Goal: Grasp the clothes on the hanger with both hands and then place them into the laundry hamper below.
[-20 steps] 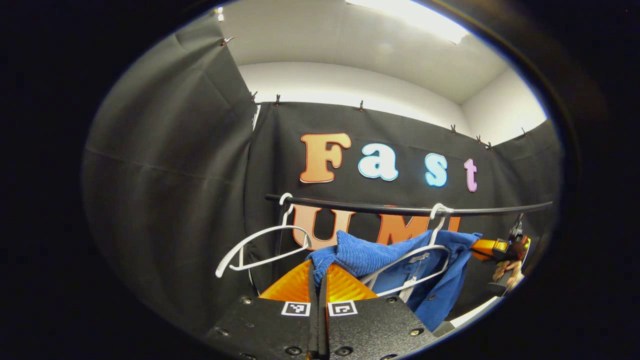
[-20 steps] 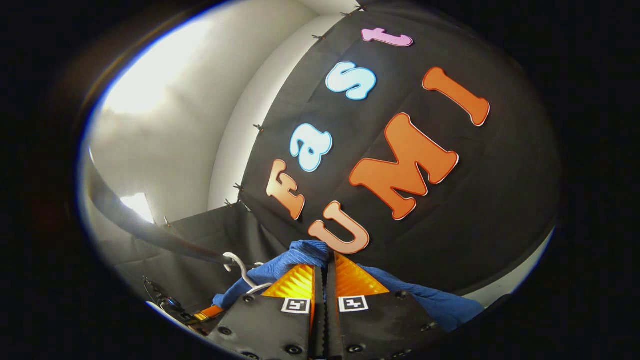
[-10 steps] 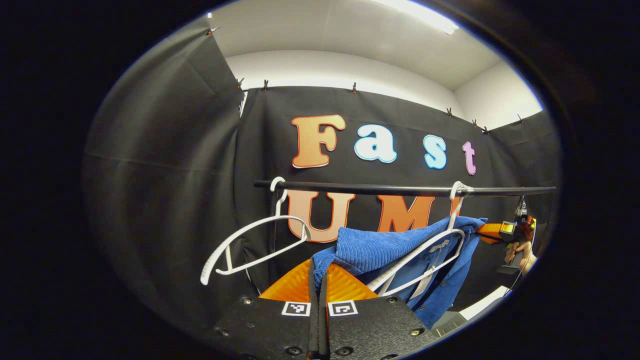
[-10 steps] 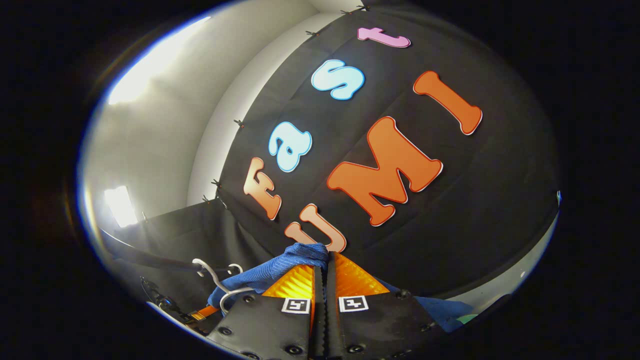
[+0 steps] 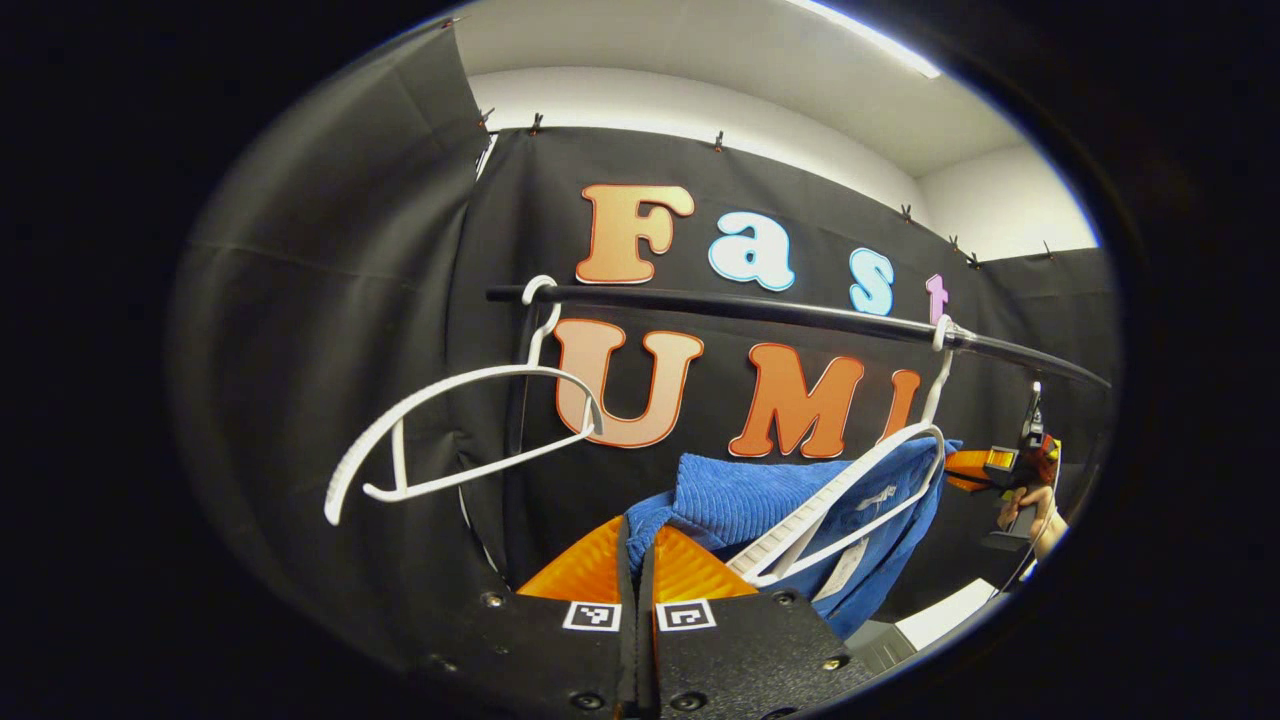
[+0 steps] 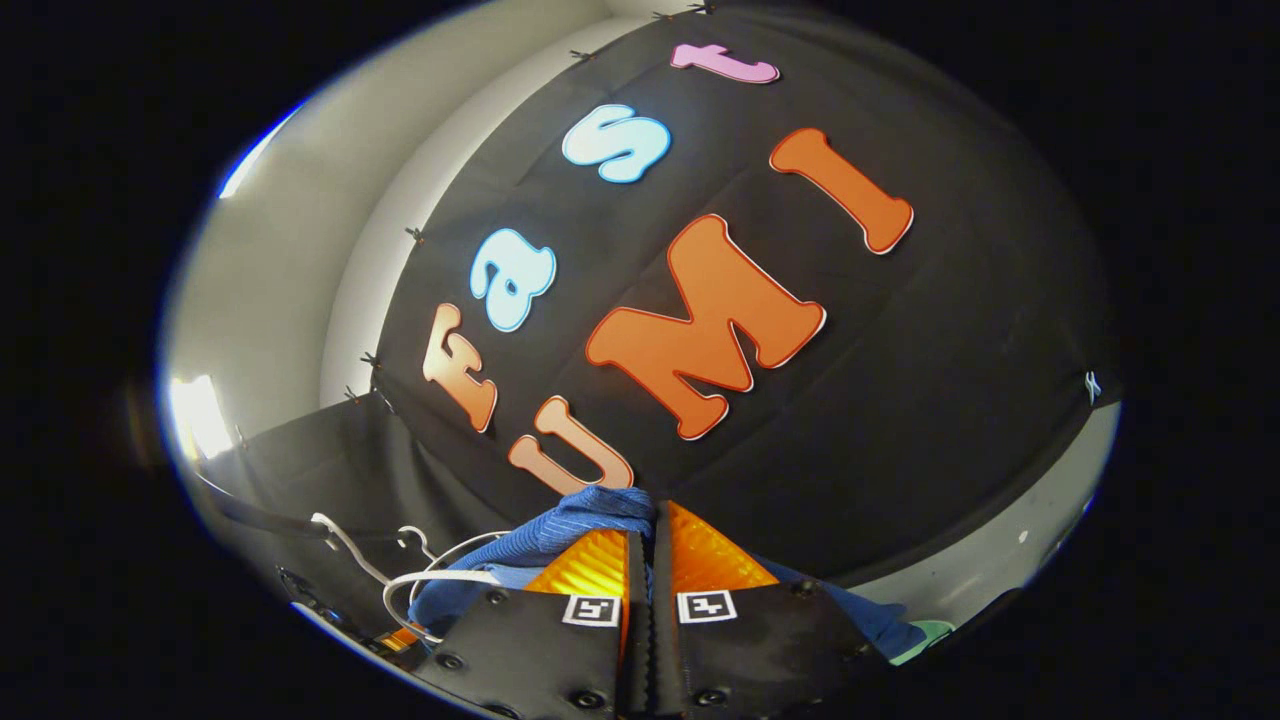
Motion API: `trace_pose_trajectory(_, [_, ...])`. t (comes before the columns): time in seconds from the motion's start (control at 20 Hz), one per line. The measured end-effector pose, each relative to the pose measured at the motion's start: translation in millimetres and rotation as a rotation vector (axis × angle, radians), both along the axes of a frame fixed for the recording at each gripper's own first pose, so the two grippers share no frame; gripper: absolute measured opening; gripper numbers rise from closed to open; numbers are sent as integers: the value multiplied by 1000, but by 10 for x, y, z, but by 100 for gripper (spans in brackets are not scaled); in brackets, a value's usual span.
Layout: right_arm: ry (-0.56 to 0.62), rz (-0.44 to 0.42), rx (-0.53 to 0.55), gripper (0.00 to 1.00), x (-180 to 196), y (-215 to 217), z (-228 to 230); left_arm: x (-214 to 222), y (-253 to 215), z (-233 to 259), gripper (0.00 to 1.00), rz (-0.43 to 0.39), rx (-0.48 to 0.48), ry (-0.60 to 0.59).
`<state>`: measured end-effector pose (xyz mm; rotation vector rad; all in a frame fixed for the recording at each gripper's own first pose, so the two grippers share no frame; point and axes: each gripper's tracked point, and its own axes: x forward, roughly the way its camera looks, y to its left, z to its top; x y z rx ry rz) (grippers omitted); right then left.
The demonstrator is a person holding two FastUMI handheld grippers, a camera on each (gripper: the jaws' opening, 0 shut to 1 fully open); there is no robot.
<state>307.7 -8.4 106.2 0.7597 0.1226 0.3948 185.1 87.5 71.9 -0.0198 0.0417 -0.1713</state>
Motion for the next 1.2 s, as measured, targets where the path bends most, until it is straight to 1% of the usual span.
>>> trace_pose_trajectory(0.15, [31, -15, -44, 7, -22, 30, -158, 2, 40, -87, 0, 8, -10, 12])
trace_pose_trajectory(0.25, [47, -18, -46, 7, -40, 59, -228, -8, 132, -214, 0, 28, -16, 40])
trace_pose_trajectory(0.4, [95, -22, -73, 7, -73, 110, -492, -90, 307, -522, 0, 37, -70, 108])
trace_pose_trajectory(0.5, [129, -37, -88, 8, -70, 120, -686, -126, 303, -674, 0, 36, -56, 125])
trace_pose_trajectory(0.65, [186, -66, -83, 7, -163, 25, -958, -242, 218, -872, 0, 24, -36, 152])
trace_pose_trajectory(0.8, [221, -86, -120, 7, -298, -21, -1224, -293, 183, -1004, 0, 17, -16, 177])
trace_pose_trajectory(1.05, [242, -116, -155, 7, -543, -112, -1409, -405, 65, -1183, 0, 7, -16, 201])
trace_pose_trajectory(1.2, [258, -129, -187, 7, -680, -114, -1554, -435, -28, -1317, 0, -6, 1, 218])
